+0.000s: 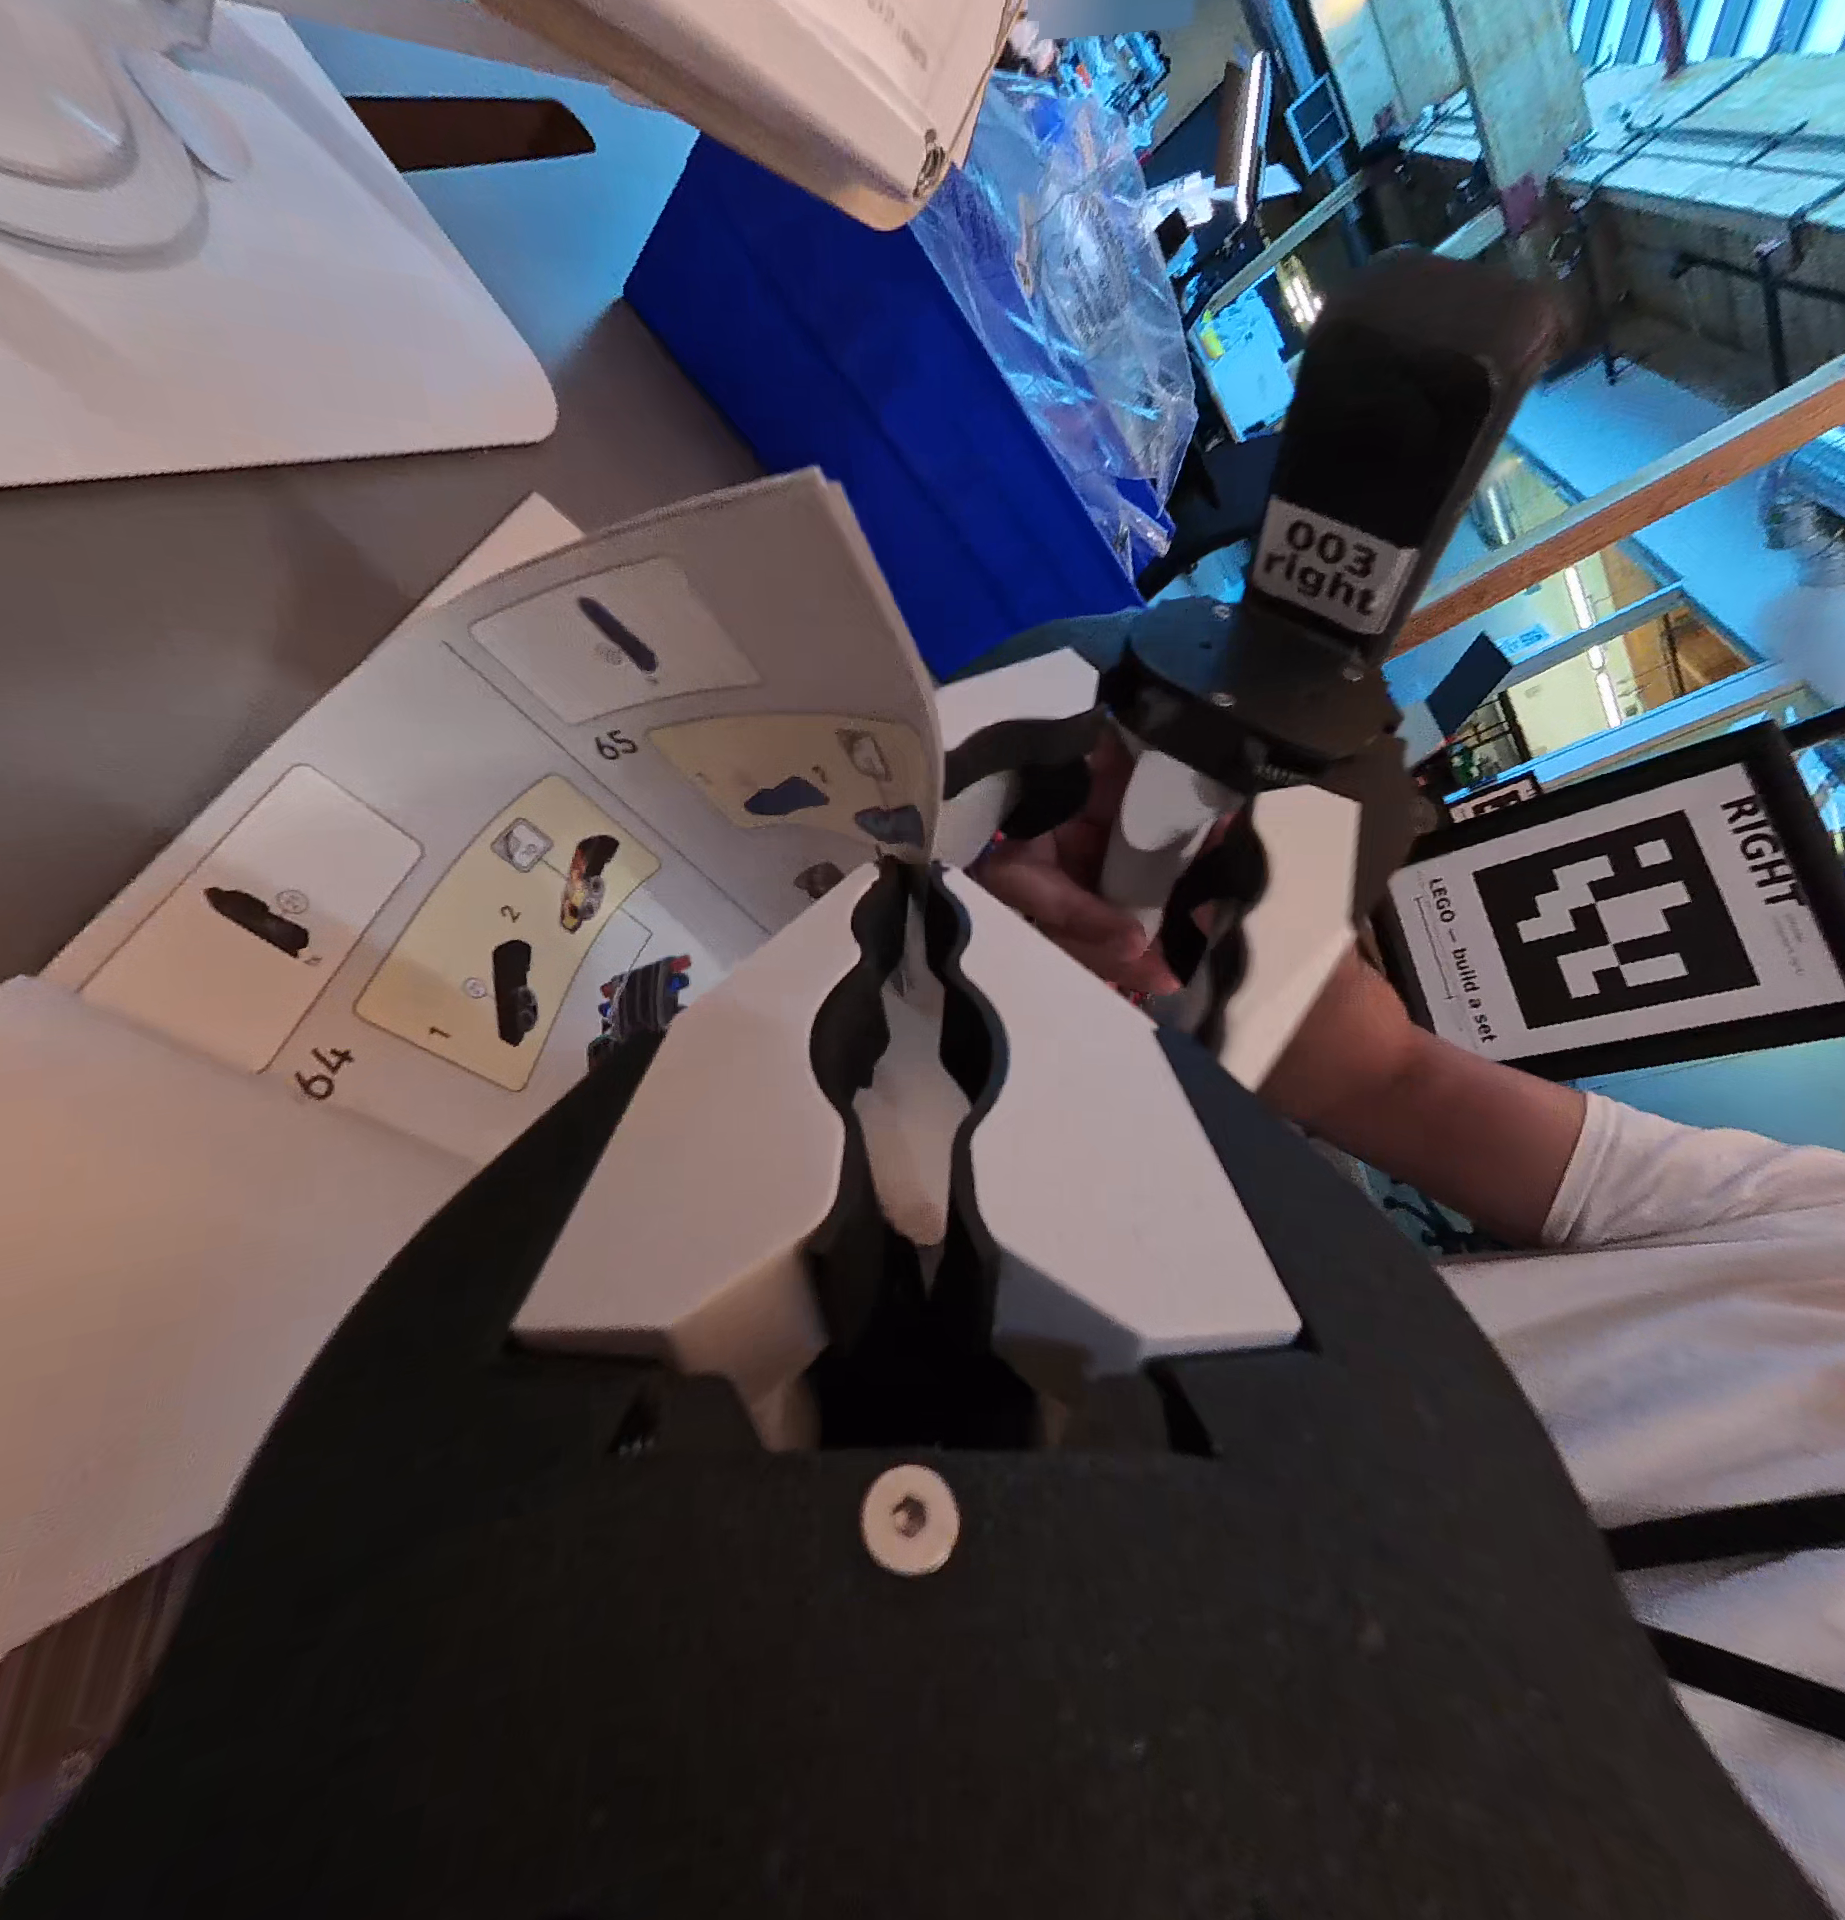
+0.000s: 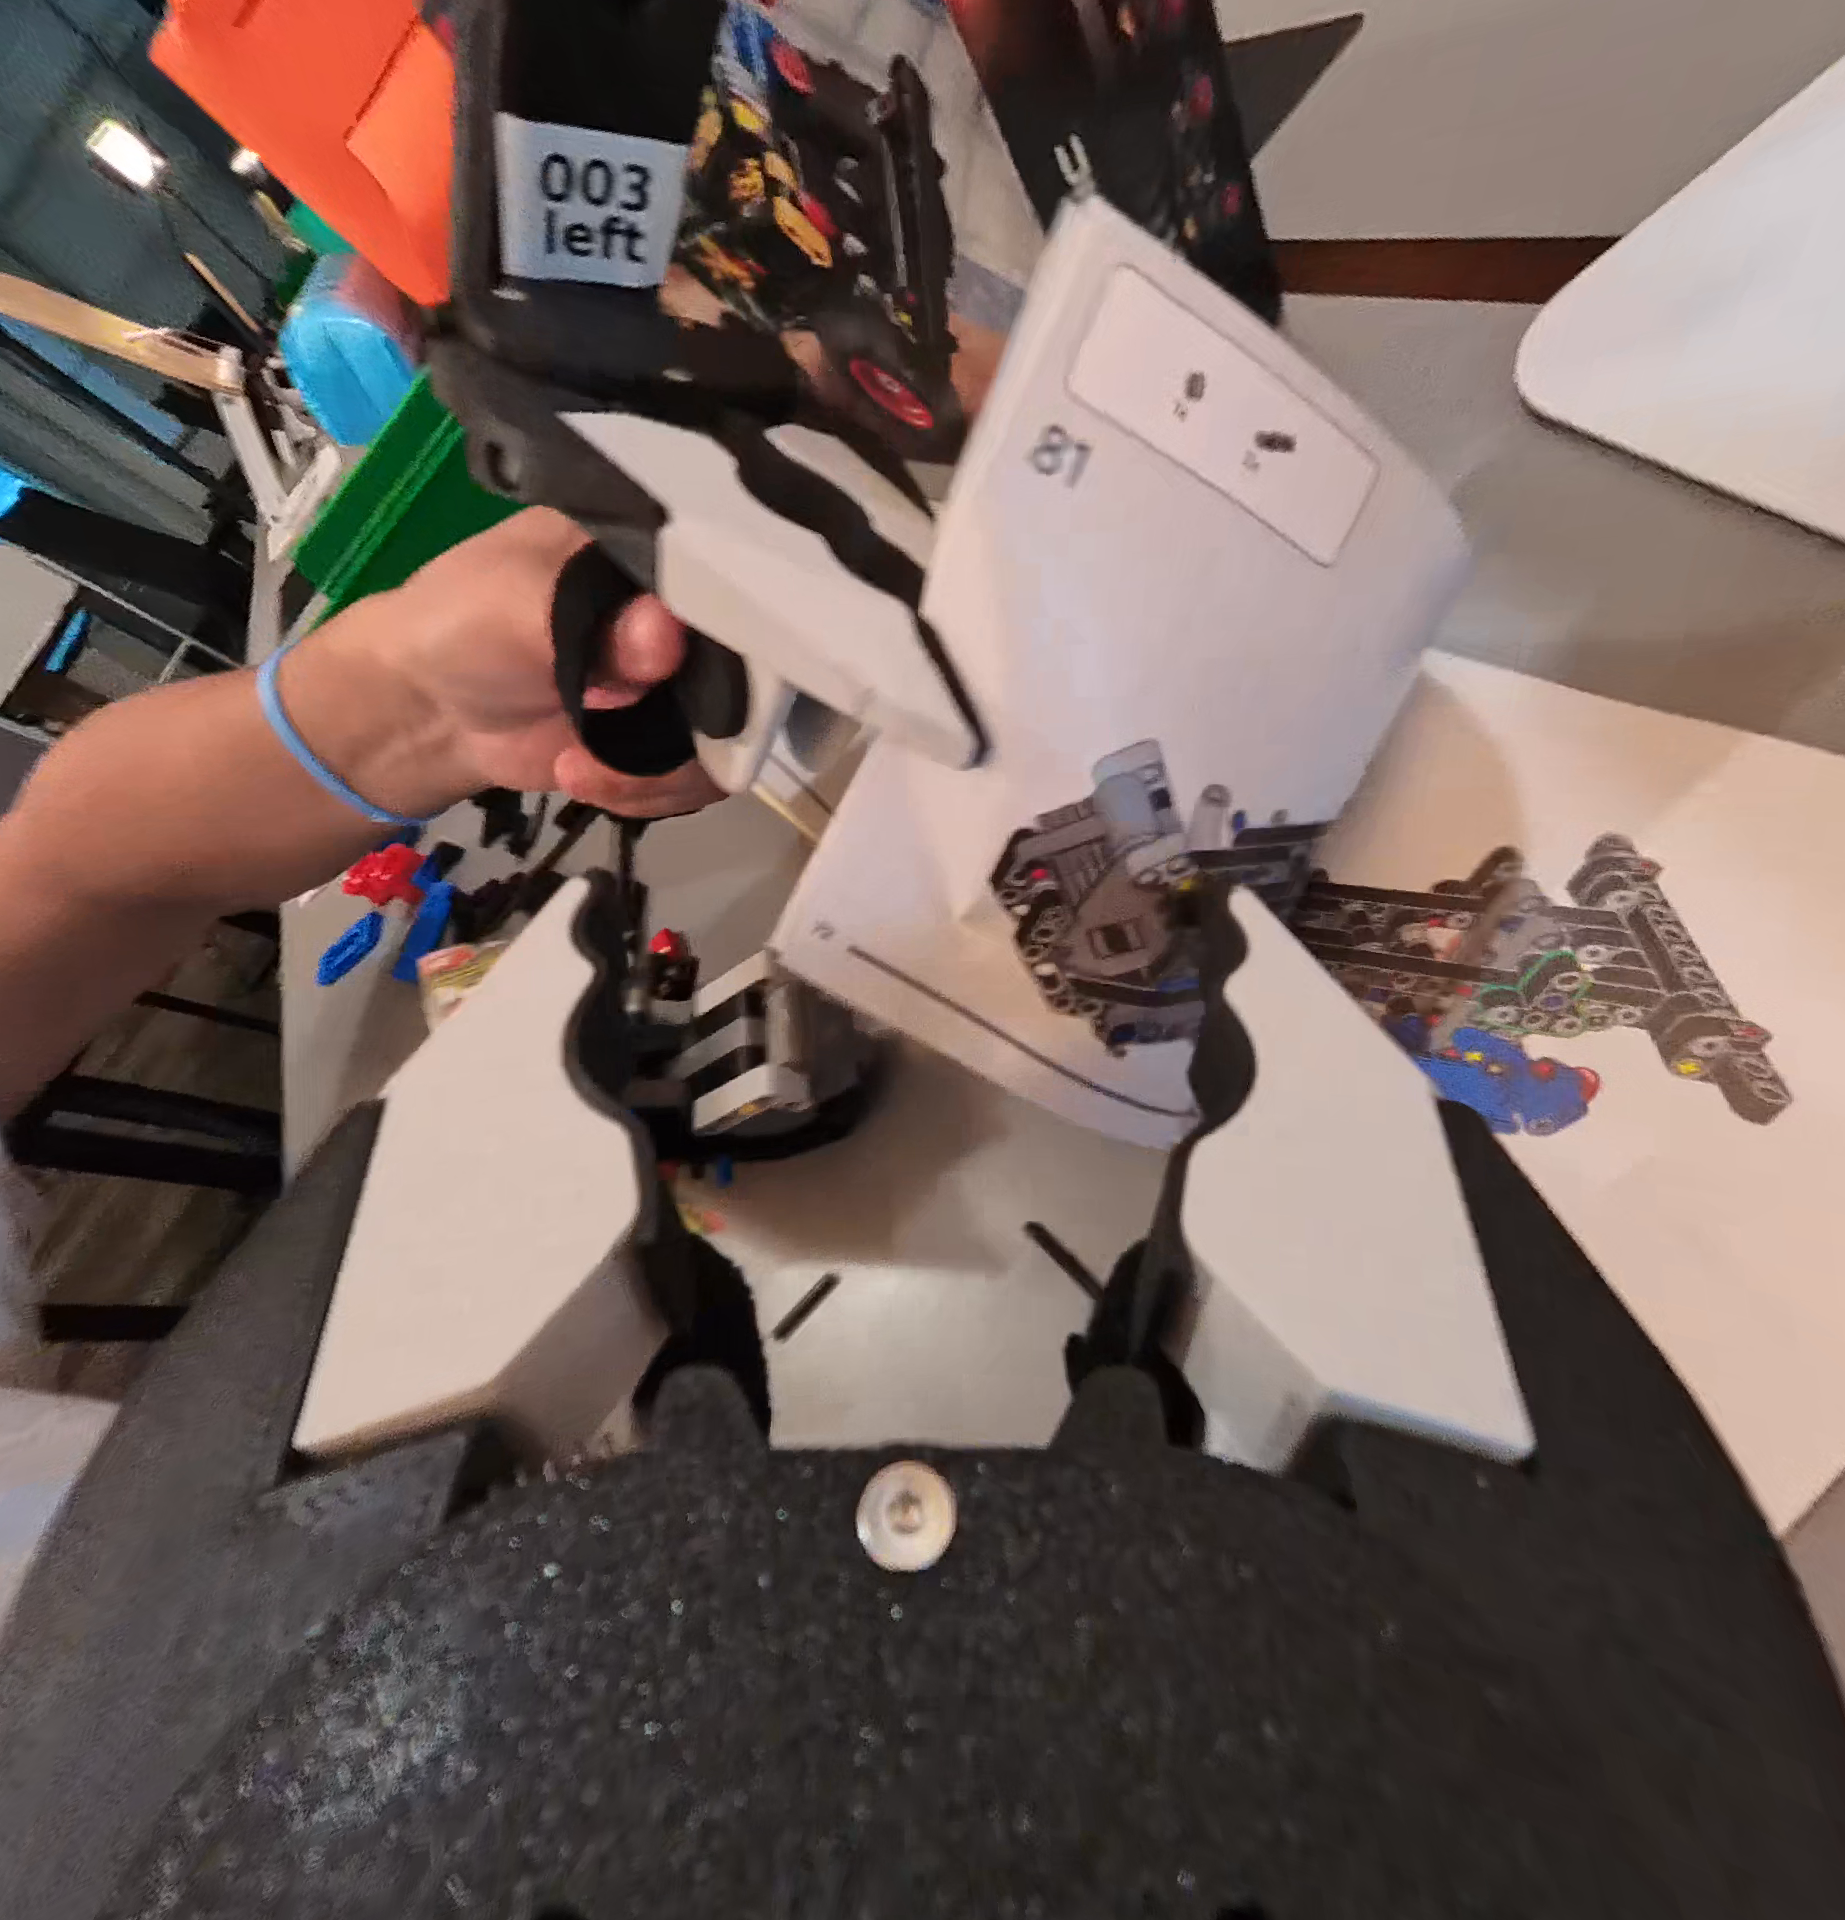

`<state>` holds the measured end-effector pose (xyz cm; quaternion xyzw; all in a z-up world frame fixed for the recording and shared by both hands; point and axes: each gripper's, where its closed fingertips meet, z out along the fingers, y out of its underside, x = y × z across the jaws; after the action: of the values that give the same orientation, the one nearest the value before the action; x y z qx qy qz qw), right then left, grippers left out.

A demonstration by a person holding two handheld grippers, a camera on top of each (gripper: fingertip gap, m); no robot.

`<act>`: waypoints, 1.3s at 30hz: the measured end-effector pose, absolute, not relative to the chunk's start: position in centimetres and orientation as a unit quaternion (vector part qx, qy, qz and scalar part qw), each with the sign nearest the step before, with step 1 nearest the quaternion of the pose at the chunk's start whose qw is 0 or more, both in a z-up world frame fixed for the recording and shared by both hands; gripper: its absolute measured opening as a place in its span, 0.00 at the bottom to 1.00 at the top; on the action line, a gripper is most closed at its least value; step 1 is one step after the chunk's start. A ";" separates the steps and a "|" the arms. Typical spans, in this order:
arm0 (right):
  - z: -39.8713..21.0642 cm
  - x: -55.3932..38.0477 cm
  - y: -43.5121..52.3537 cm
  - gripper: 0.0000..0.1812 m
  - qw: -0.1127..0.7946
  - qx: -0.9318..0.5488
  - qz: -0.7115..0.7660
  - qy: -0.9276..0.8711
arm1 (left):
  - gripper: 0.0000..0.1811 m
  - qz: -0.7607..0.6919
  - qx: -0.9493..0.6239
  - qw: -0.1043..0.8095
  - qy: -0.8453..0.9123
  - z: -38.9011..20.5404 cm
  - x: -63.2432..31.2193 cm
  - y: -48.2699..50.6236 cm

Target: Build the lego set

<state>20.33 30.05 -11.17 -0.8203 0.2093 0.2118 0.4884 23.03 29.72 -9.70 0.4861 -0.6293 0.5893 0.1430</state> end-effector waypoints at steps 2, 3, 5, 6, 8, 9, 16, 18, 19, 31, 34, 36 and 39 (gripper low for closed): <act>-11.9 21.2 30.1 0.58 0.487 -0.823 0.196 0.218 | 0.00 0.584 0.501 0.132 -0.625 -10.3 23.4 30.3; -11.9 21.8 29.8 0.60 0.486 -0.826 0.178 0.223 | 0.00 0.585 0.499 0.132 -0.626 -10.5 23.3 30.4; -11.9 23.6 29.1 0.63 0.487 -0.834 0.125 0.226 | 0.00 0.596 0.493 0.140 -0.618 -10.1 23.2 30.3; -12.2 23.9 29.1 0.64 0.482 -0.838 0.118 0.226 | 0.00 0.604 0.489 0.142 -0.613 -9.9 23.1 30.2; -13.0 22.7 29.9 0.67 0.471 -0.836 0.175 0.220 | 0.00 0.625 0.475 0.172 -0.595 -8.9 22.8 29.5; -13.2 22.1 30.4 0.69 0.471 -0.830 0.204 0.220 | 0.01 0.639 0.468 0.200 -0.577 -8.2 22.6 29.0; -11.8 21.7 31.1 0.42 0.511 -0.780 0.279 0.229 | 0.00 0.653 0.473 0.271 -0.526 -7.9 22.3 28.5; -12.2 21.9 30.8 0.38 0.509 -0.772 0.295 0.240 | 0.01 0.656 0.467 0.265 -0.530 -7.9 22.3 28.6; -12.2 22.0 30.7 0.37 0.510 -0.766 0.305 0.245 | 0.02 0.658 0.463 0.264 -0.533 -7.9 22.1 28.6; -12.3 22.2 30.3 0.33 0.506 -0.771 0.304 0.240 | 0.00 0.651 0.454 0.244 -0.557 -8.2 21.7 28.3; -12.3 22.2 30.3 0.34 0.508 -0.767 0.311 0.239 | 0.00 0.653 0.454 0.244 -0.555 -8.2 21.7 28.5; -12.2 22.3 30.2 0.34 0.509 -0.764 0.316 0.241 | 0.00 0.655 0.455 0.245 -0.552 -8.2 21.6 28.7; -12.2 22.5 30.0 0.34 0.509 -0.762 0.316 0.244 | 0.00 0.656 0.458 0.245 -0.549 -8.4 21.5 28.9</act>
<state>22.54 30.00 -12.24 -0.7622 0.2437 0.3163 0.5095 21.53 28.91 -8.37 0.4575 -0.5485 0.6555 0.2451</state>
